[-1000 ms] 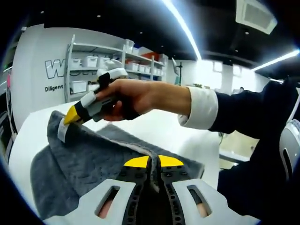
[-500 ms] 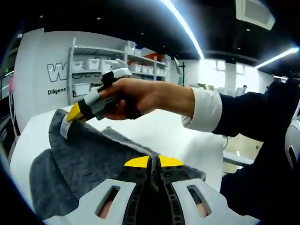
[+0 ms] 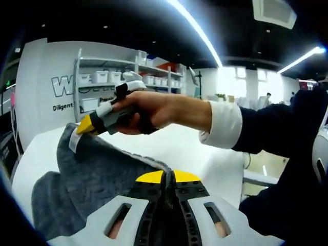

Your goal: Open the folded towel by lifting each exposed corner and separating the folded layers until the towel lies flat within the target outline without major curled edges

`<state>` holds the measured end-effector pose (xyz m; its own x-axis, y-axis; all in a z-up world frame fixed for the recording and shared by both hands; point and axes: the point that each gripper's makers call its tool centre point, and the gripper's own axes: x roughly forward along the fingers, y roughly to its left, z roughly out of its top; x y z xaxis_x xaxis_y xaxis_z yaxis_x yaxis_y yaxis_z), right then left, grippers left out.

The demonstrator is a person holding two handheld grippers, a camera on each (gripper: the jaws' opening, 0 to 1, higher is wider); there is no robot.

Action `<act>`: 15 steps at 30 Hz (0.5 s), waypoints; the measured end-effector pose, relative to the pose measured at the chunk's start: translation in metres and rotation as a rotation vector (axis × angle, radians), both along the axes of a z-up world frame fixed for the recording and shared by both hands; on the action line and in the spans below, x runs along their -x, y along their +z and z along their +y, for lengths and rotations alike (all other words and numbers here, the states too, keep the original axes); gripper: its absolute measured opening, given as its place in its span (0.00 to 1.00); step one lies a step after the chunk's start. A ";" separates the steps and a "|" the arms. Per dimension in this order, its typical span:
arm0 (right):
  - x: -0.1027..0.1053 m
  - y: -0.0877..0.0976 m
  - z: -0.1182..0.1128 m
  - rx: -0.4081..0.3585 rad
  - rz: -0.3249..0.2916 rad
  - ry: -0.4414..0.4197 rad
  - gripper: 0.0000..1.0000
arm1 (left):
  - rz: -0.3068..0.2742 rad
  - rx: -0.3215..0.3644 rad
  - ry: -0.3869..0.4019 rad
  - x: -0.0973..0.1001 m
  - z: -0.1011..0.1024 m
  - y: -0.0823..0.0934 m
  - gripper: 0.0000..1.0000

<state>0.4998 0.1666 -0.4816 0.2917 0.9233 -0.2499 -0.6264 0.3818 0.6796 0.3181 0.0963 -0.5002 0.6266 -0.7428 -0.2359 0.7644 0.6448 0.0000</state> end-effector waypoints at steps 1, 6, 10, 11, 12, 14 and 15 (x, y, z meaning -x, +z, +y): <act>0.000 0.001 -0.004 -0.003 0.000 -0.003 0.00 | -0.001 0.000 -0.001 0.000 -0.001 0.000 0.04; 0.001 0.004 -0.015 -0.012 0.003 -0.005 0.00 | -0.007 -0.009 -0.013 0.000 -0.014 -0.002 0.04; 0.001 0.004 -0.025 -0.008 -0.007 -0.015 0.00 | -0.014 -0.008 -0.015 -0.001 -0.020 0.001 0.04; 0.001 0.004 -0.027 -0.006 -0.009 -0.017 0.00 | -0.014 -0.009 -0.017 -0.001 -0.022 0.001 0.04; 0.001 0.003 -0.030 -0.003 -0.009 -0.020 0.00 | -0.012 -0.007 -0.017 -0.001 -0.023 0.001 0.04; 0.000 0.003 -0.036 0.000 -0.009 -0.024 0.00 | -0.013 -0.008 -0.020 -0.001 -0.026 0.001 0.04; 0.001 0.003 -0.037 0.000 -0.009 -0.026 0.00 | -0.013 -0.009 -0.020 -0.001 -0.027 0.001 0.04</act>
